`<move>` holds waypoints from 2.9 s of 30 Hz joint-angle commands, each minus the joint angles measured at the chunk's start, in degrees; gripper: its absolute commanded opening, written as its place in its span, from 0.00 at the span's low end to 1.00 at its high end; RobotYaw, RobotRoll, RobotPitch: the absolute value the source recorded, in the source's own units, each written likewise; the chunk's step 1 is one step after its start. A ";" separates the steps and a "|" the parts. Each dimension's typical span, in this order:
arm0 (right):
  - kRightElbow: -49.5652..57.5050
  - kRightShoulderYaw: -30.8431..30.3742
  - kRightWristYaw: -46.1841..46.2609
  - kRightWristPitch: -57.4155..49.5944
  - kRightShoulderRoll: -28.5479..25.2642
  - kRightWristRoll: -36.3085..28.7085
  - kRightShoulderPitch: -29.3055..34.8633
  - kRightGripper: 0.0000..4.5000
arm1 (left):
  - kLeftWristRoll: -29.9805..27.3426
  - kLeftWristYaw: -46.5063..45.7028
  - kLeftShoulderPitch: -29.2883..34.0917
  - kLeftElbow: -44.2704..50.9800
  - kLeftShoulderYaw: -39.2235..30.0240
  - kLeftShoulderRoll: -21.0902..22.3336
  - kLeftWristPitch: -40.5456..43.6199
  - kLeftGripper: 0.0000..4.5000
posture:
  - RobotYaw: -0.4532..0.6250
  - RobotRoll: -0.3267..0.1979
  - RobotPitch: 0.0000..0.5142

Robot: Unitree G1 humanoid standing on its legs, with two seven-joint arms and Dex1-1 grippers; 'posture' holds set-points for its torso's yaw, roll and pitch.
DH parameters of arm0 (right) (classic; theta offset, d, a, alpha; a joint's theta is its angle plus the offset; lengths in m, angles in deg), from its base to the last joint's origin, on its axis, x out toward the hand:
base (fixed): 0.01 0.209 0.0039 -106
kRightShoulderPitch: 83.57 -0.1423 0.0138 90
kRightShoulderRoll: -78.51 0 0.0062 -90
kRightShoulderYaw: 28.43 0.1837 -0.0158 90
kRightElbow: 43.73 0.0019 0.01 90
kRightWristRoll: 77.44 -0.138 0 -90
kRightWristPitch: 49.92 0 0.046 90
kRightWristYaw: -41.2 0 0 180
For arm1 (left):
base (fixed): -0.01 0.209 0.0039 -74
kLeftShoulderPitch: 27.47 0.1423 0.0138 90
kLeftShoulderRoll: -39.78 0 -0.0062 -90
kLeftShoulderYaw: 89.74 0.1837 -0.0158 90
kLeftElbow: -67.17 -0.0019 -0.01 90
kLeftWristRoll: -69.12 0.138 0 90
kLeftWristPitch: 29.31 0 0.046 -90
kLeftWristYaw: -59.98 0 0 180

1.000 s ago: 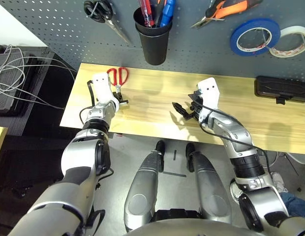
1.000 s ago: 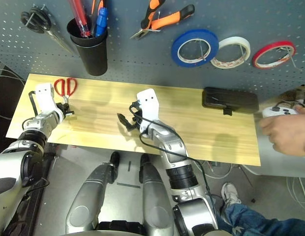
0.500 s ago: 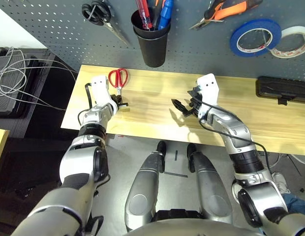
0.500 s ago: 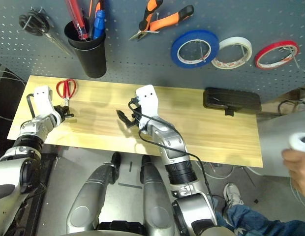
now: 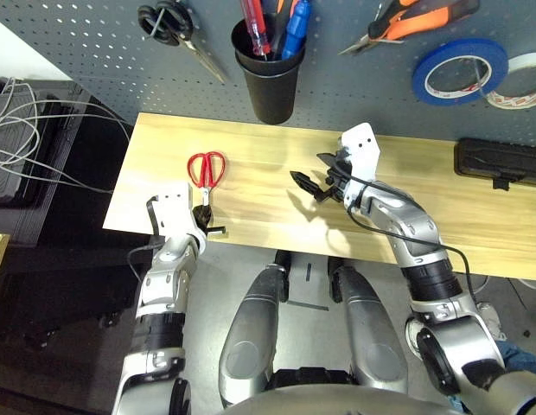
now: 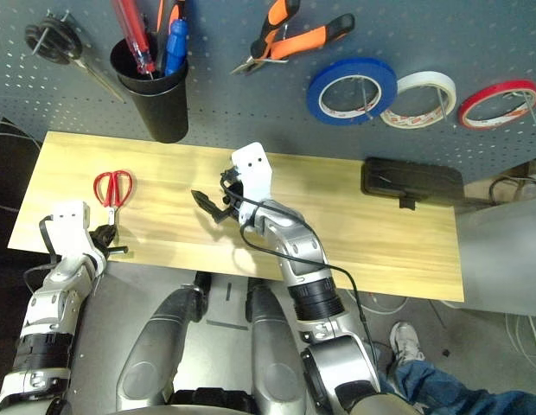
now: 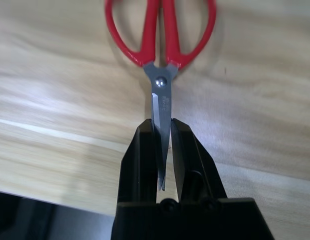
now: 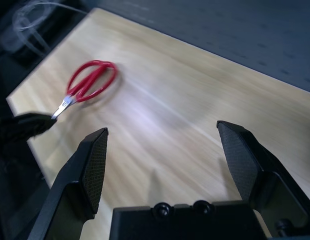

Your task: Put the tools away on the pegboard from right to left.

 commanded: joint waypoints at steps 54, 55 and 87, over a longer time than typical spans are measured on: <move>-9.42 0.93 1.15 3.51 -4.21 3.85 1.25 1.00 | 2.51 6.43 -2.70 -2.06 13.28 -6.65 4.94 0.99 | 0.49 0.62 0.74; -9.51 0.99 1.11 3.14 -4.28 3.83 1.18 1.00 | 2.48 6.13 -3.26 -2.30 12.83 -6.66 4.70 0.99 | 0.49 0.62 0.74; -6.37 2.64 5.67 -4.79 -4.90 5.50 2.85 1.00 | 4.06 3.32 -31.27 -55.59 6.69 -1.35 -18.77 0.99 | 0.43 0.62 0.79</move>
